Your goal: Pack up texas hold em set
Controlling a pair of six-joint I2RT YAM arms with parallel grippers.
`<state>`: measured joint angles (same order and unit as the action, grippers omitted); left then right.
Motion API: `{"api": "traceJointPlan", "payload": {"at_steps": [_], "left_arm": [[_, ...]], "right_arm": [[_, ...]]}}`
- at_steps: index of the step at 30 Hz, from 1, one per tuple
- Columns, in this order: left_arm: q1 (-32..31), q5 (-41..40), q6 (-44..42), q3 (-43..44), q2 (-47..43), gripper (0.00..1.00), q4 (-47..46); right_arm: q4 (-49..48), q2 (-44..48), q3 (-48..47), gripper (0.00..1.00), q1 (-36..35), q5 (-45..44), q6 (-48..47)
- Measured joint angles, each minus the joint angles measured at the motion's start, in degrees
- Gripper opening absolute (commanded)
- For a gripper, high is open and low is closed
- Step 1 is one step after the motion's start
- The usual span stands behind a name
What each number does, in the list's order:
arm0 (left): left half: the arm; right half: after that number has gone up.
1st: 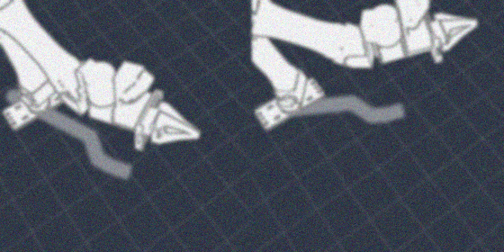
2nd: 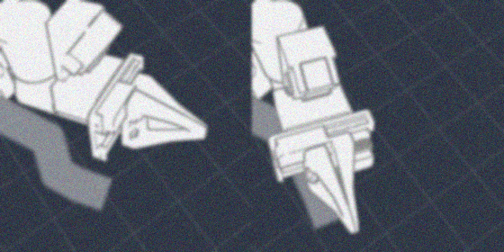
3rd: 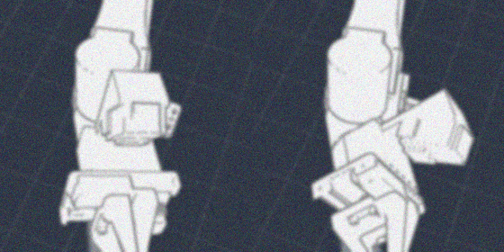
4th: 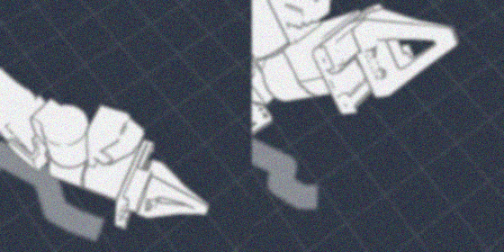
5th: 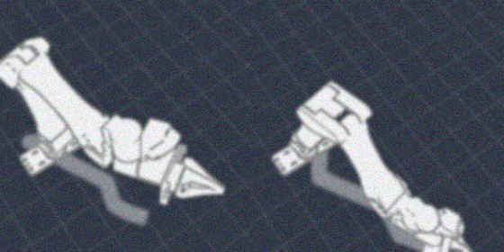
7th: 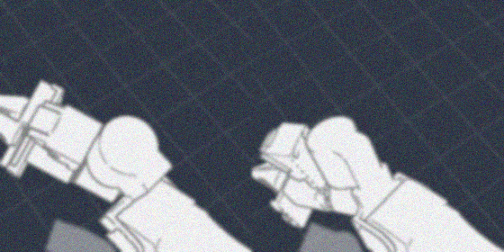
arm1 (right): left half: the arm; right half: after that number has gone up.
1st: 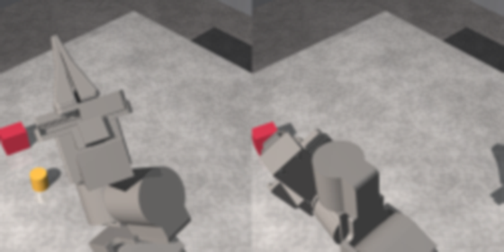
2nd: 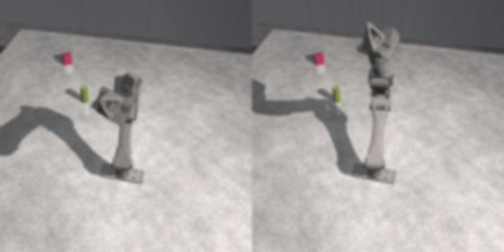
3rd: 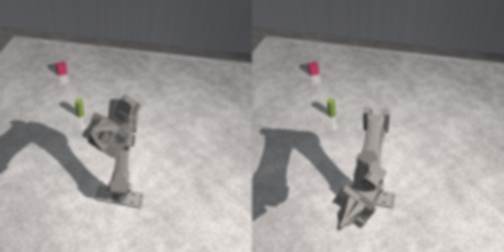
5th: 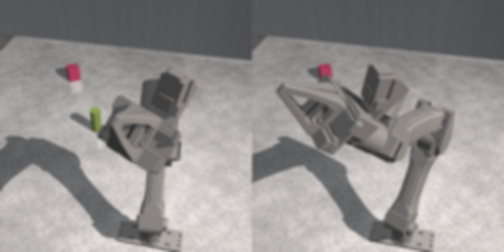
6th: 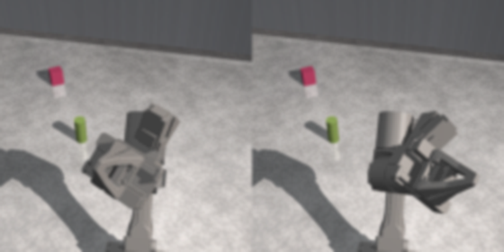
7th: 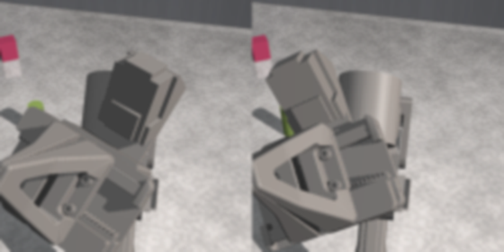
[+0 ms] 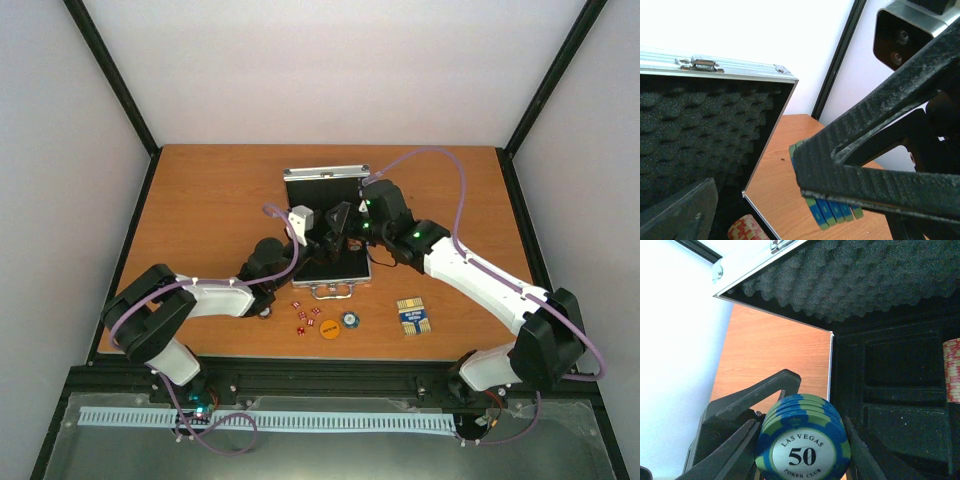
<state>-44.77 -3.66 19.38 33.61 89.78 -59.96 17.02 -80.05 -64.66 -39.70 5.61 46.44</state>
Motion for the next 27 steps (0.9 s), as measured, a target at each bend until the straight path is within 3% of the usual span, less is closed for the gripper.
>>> {"api": "traceJointPlan", "payload": {"at_steps": [10,16,27], "left_arm": [[-0.6,-3.8,-1.4,0.9,0.0,0.87,1.3],[-0.7,-5.0,-3.0,2.1,0.0,1.00,2.6],[-0.8,-5.2,-4.3,2.9,1.0,1.00,3.0]], "right_arm": [[-1.0,0.4,0.7,0.03,0.2,0.0,0.2],[-1.6,1.7,1.6,0.03,0.6,-0.4,0.2],[-2.7,2.6,3.3,0.03,1.1,-0.6,0.3]]}}
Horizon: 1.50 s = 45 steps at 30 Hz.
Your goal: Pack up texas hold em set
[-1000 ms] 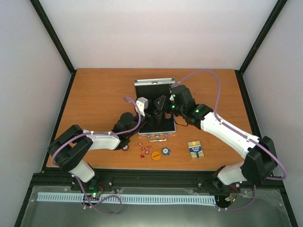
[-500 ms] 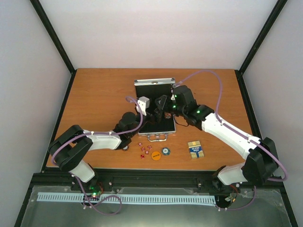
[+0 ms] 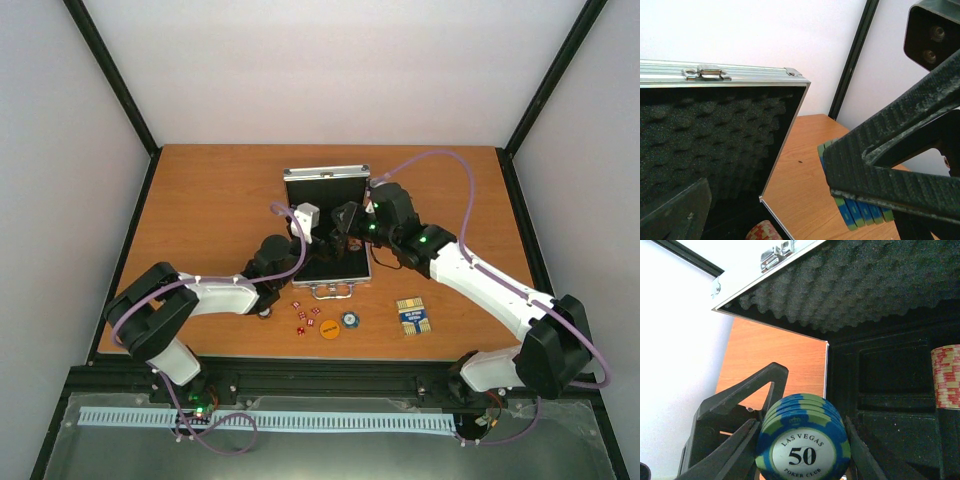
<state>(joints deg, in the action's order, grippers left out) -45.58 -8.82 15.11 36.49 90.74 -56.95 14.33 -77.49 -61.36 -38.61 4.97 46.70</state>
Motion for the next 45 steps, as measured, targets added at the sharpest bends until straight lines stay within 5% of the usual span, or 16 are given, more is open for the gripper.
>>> {"api": "traceJointPlan", "payload": {"at_steps": [9,18,20,21,34,45], "left_arm": [[-0.1,-0.5,0.0,0.5,0.4,0.97,-0.3],[-0.7,0.7,0.9,0.6,0.3,0.51,-1.1],[-0.9,1.2,1.0,0.7,0.1,0.05,-1.1],[-0.9,1.6,1.2,0.7,0.0,0.01,-1.1],[-0.6,7.2,-0.1,0.8,-1.0,0.01,-1.3],[1.2,12.7,-2.5,-0.9,-2.6,0.01,-0.8]], "right_arm": [[-0.9,0.4,0.5,0.03,0.2,0.0,0.1],[-2.1,0.5,0.7,0.03,0.2,1.4,-0.4],[-2.3,0.5,0.7,0.03,0.2,1.6,-0.4],[-2.4,0.5,0.7,0.03,0.2,1.7,-0.5],[-3.1,2.8,2.1,0.04,0.2,2.3,-1.6],[-2.6,3.3,2.6,0.38,-0.2,3.5,-1.6]]}}
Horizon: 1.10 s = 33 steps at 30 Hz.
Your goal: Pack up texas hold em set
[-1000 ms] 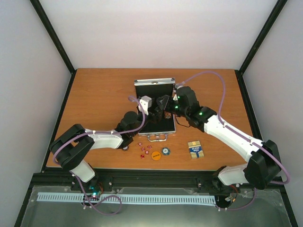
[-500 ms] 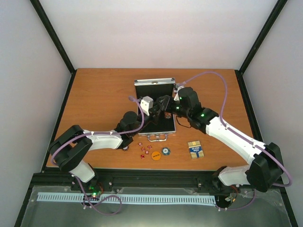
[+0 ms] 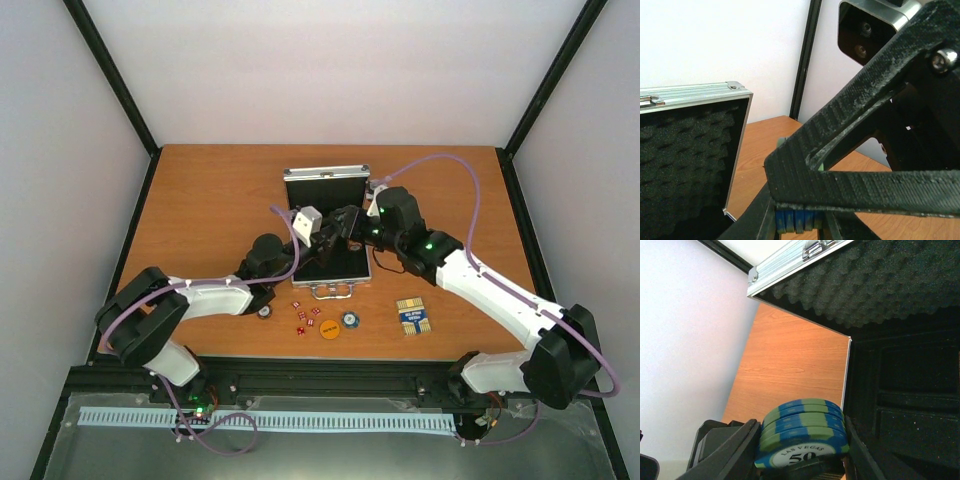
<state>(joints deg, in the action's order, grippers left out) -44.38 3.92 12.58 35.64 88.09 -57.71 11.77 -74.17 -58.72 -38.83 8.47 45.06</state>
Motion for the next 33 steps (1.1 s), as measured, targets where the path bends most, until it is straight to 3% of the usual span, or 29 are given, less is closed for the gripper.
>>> {"api": "traceJointPlan", "payload": {"at_steps": [6,14,33], "left_arm": [[0.6,0.8,-0.9,-0.4,-1.4,0.01,0.9],[1.6,0.9,-1.5,-1.1,-3.3,0.01,1.2],[3.9,2.8,-4.9,-1.5,-9.0,0.01,9.9]], "right_arm": [[0.9,0.8,0.2,0.76,-0.2,0.8,-0.4],[2.0,1.9,0.5,1.00,-0.2,0.7,-0.9],[4.9,5.7,-0.2,1.00,-0.7,-3.6,-3.9]]}}
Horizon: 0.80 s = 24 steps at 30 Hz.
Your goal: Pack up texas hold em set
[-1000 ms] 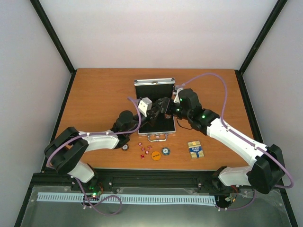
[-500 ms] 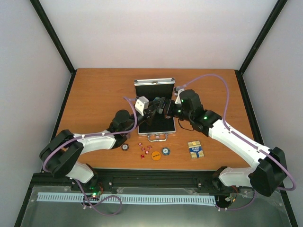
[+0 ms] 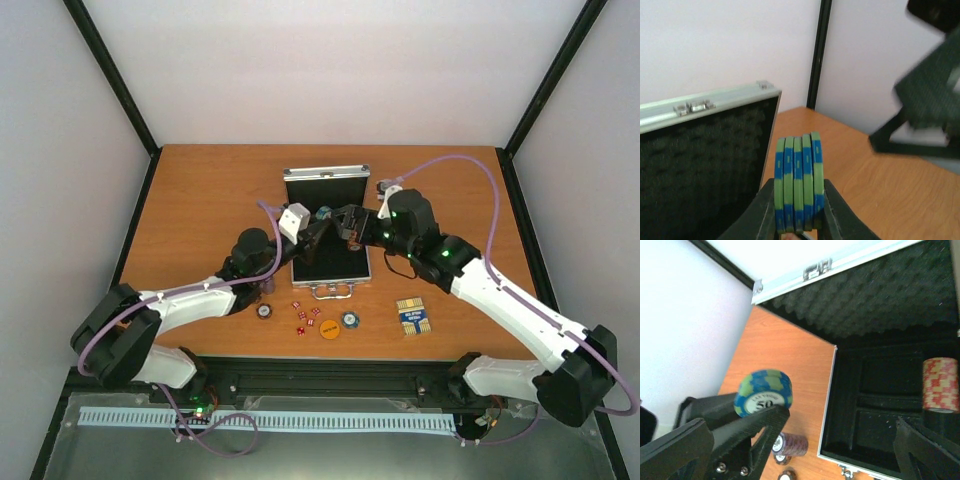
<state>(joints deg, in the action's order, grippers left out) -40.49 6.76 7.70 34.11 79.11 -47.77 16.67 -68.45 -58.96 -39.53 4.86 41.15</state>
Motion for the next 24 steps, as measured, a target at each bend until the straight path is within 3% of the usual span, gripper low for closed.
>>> {"api": "traceJointPlan", "payload": {"at_steps": [13,24], "left_arm": [[3.5,-0.8,-3.0,2.2,-4.0,0.01,24.2],[4.7,-1.0,-11.4,19.4,-1.8,0.01,52.7]], "right_arm": [[11.5,6.4,-1.0,1.00,0.0,-15.0,-2.8],[18.0,13.1,7.1,1.00,0.0,-20.6,-4.3]]}}
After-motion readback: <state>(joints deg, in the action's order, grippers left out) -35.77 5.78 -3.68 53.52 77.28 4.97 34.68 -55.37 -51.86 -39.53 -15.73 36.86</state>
